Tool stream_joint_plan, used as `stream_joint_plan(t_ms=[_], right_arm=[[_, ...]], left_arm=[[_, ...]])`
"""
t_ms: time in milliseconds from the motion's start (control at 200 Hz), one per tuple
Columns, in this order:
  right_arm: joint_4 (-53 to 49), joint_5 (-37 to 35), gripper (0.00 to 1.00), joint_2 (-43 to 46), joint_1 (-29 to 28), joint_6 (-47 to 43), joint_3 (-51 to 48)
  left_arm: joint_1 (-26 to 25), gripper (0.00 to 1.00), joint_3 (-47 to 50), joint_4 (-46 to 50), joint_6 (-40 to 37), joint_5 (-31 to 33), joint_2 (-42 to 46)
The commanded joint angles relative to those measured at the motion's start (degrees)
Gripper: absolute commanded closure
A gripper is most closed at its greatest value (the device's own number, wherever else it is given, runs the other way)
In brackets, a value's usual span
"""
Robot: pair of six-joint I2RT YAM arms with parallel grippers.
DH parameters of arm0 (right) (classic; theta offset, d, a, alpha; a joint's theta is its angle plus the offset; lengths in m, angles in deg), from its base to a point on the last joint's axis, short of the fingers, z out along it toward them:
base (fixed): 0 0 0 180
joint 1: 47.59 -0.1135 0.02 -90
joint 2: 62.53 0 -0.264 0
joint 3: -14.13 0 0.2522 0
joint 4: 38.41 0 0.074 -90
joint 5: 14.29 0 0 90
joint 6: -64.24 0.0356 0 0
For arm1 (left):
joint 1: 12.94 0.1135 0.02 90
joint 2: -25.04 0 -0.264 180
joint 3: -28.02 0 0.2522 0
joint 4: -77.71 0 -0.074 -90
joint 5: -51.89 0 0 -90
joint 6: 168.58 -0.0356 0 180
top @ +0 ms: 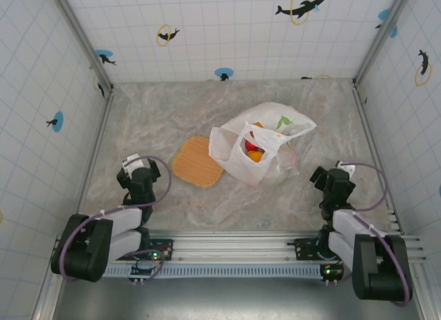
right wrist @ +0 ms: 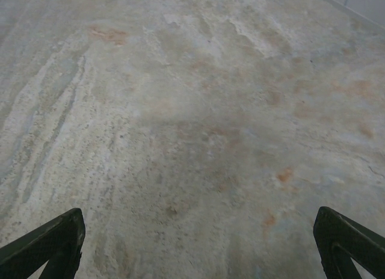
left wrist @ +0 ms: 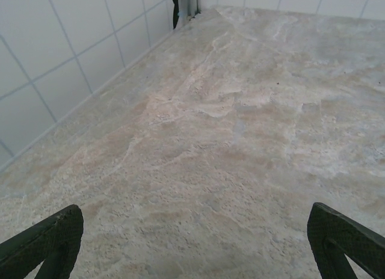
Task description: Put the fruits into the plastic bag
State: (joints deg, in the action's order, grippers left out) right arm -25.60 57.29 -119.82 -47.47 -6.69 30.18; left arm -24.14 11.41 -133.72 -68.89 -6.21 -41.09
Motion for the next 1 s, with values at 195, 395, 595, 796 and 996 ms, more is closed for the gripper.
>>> stream_joint_plan(t_ms=[195, 395, 595, 796, 996], right_arm=[[21.1, -1.1, 0.0, -10.0, -3.1, -5.4, -2.6], [32.2, -2.3, 0.0, -14.7, -3.5, -6.8, -4.8], [38.3, -1.1, 0.0, -17.3, -3.4, -10.2, -5.2], [46.6, 2.7, 0.0, -26.6, -2.5, -11.6, -4.7], [48.9, 2.8, 0.0, -30.1, -3.6, -13.4, -3.7]], left_arm=[[5.6, 0.02, 2.2, -17.5, -4.1, -10.1, -11.2], [6.9, 0.03, 1.6, -21.6, -8.9, -18.5, -15.0], [12.6, 0.02, 3.0, -28.1, -5.1, -26.5, -20.7], [12.7, 0.02, 2.9, -28.1, -5.1, -26.6, -20.6], [12.7, 0.02, 2.8, -28.4, -5.2, -26.6, -20.7]])
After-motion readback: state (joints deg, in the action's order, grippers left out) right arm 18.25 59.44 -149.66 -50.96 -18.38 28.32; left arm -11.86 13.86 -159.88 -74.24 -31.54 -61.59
